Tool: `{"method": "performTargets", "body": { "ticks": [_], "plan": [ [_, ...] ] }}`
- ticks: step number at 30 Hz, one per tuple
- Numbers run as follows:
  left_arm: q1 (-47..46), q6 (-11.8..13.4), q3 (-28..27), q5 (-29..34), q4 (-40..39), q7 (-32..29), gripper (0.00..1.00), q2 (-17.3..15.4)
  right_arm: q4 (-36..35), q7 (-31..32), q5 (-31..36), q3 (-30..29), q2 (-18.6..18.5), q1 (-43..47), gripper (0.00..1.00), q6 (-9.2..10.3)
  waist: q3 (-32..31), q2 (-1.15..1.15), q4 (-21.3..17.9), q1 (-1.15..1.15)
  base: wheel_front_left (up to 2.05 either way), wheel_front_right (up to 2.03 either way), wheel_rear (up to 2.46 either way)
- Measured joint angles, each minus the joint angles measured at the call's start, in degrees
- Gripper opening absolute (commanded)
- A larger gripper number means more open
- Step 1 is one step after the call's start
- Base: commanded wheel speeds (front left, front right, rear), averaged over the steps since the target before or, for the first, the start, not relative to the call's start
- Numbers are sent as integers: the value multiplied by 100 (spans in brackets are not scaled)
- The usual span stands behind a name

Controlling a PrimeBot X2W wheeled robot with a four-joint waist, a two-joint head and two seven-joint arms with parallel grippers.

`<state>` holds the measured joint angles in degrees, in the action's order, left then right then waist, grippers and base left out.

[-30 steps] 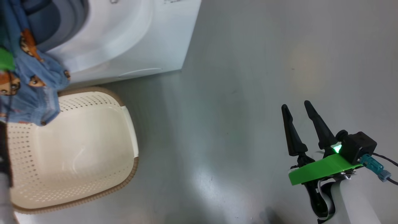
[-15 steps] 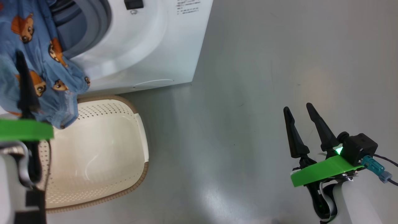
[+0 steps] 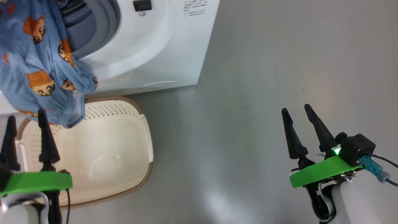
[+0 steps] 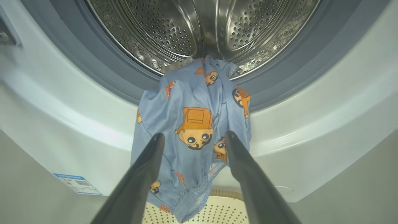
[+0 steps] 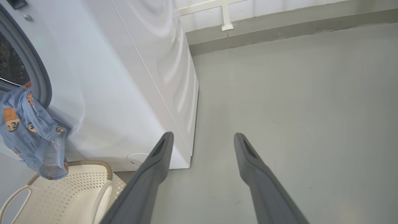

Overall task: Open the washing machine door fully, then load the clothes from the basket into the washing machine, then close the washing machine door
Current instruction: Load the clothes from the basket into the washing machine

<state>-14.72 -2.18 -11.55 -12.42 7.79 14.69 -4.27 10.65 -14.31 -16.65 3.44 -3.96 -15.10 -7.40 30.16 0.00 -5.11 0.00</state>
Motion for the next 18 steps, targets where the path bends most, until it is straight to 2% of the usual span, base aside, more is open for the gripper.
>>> {"method": "performTargets", "body": {
  "ticks": [10,18],
  "plan": [
    [766,47,-163,8,-189,0,100,132,18,0,-1,75,-30,-3,100,0,-41,0,-55,0,0,0,0],
    [905,97,-141,-11,-252,0,100,177,25,0,-9,100,-60,-7,100,0,-56,0,-72,0,0,0,0]
  ]
}}
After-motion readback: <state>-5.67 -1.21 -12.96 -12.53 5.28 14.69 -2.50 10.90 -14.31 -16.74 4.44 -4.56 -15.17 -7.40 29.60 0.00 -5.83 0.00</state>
